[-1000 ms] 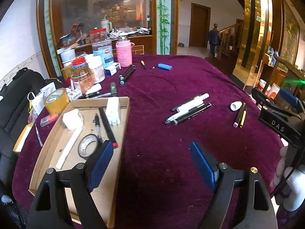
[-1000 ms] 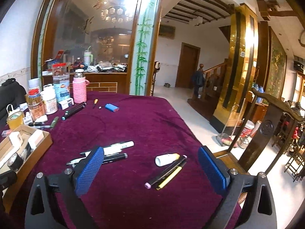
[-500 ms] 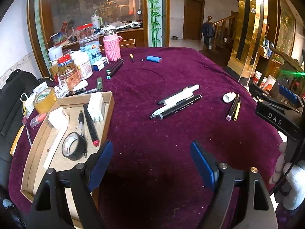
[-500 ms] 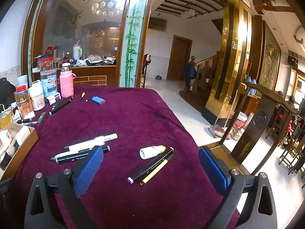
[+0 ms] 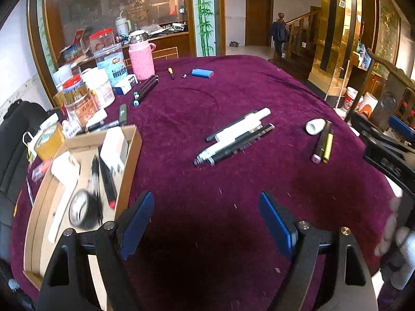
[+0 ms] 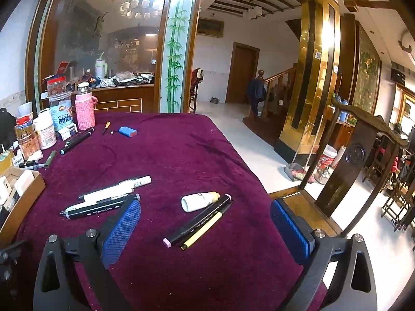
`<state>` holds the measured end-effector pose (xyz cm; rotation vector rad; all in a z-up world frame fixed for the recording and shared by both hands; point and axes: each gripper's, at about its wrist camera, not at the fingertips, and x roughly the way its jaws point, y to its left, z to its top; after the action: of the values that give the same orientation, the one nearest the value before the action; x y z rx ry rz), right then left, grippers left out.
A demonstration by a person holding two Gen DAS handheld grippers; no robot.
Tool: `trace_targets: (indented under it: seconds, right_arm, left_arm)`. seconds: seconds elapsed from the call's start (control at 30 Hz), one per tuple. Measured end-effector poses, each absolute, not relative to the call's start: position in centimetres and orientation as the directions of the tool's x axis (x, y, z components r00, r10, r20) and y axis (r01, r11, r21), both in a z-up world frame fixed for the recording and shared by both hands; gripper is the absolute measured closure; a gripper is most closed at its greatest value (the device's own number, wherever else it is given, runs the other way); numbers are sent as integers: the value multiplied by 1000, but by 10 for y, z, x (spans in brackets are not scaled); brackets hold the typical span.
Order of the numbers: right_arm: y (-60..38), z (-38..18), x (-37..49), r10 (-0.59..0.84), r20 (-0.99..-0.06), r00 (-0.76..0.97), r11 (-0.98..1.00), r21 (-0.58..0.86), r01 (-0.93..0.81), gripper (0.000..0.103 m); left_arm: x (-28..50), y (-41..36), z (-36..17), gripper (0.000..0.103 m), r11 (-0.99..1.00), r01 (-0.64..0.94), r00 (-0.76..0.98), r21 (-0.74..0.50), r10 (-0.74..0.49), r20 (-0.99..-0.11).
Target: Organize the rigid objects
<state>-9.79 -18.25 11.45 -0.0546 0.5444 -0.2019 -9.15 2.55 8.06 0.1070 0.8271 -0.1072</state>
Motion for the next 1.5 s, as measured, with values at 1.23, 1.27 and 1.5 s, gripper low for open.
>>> trace_targets:
  seconds: [1.23,1.27,1.5]
  right_arm:
    - [-214,80,-67,-176,-599,781,982,-55,179,2]
    - [-214,80,-67,-173,-601,780,983,-52,178,2]
    - [-229,76,-66,-132,-625,770,985,4,173,2]
  left_arm:
    - [33,-35,25,100,914,399,519,74,-159,-840]
    - [29,-36,25,100,911,408,511,66,-167,-843]
    - [0,-19,28,98,898,434,422,-70,-271,-865]
